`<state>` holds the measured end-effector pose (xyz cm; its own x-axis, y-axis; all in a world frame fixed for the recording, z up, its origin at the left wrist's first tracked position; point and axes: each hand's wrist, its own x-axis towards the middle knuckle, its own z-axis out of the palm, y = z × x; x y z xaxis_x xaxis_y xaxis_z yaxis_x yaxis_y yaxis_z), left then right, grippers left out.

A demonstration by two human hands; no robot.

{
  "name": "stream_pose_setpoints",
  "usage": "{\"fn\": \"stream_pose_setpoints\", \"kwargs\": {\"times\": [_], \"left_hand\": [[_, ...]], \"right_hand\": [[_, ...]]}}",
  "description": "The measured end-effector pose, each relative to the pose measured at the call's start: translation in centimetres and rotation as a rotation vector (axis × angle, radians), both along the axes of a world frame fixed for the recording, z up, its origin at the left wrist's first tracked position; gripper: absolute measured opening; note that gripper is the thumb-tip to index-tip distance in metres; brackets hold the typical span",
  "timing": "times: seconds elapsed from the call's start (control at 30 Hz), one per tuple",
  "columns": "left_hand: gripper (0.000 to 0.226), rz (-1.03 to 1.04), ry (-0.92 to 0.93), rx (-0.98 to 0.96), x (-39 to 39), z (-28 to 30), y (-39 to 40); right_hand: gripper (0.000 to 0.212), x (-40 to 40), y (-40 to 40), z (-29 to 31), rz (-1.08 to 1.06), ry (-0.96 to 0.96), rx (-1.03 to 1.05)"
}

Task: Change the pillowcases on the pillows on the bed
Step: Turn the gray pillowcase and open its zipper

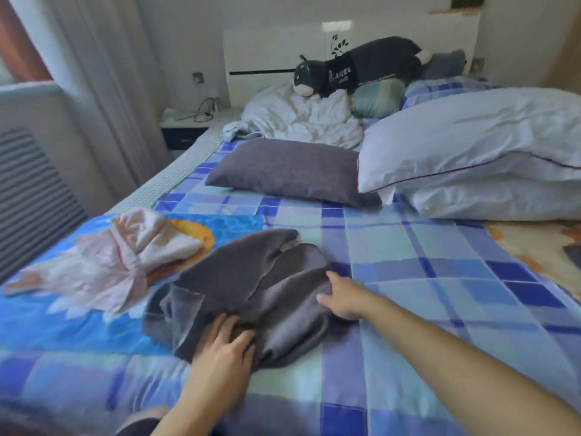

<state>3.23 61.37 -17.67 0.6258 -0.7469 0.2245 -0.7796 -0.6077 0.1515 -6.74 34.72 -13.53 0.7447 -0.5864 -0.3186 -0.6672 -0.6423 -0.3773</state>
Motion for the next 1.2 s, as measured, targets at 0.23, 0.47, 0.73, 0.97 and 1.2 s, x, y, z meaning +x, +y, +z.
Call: {"fn": "stream_pose_setpoints", "kwargs": {"times": [0.23, 0.47, 0.73, 0.97, 1.2], "left_hand": [[0.018, -0.021, -0.012, -0.105, -1.6, 0.7, 2.6], [0.045, -0.253, -0.251, -0.483, -5.2, 3.3, 4.2], [0.059, -0.102, 0.129, -0.19, -4.0, -0.8, 3.0], [0.073, 0.12, 0.521, -0.182, -4.5, -0.3, -1.0], [0.025, 0.395, 1.184, -0.817, -6.3, 9.4, -6.9]], "right_hand": [[0.005, 1.7, 5.4, 0.0, -0.51, -0.673, 0.62], [0.023, -5.6, -1.1, 14.0, -0.914, -1.272, 0.397], [0.059, -19.7, -8.4, 7.6, -1.001, -0.19, -0.274], [0.058, -13.3, -2.0, 7.6, -0.14, -0.435, -0.289], [0.028, -13.5, 0.0, 4.5, -0.15, -0.156, -0.455]]}}
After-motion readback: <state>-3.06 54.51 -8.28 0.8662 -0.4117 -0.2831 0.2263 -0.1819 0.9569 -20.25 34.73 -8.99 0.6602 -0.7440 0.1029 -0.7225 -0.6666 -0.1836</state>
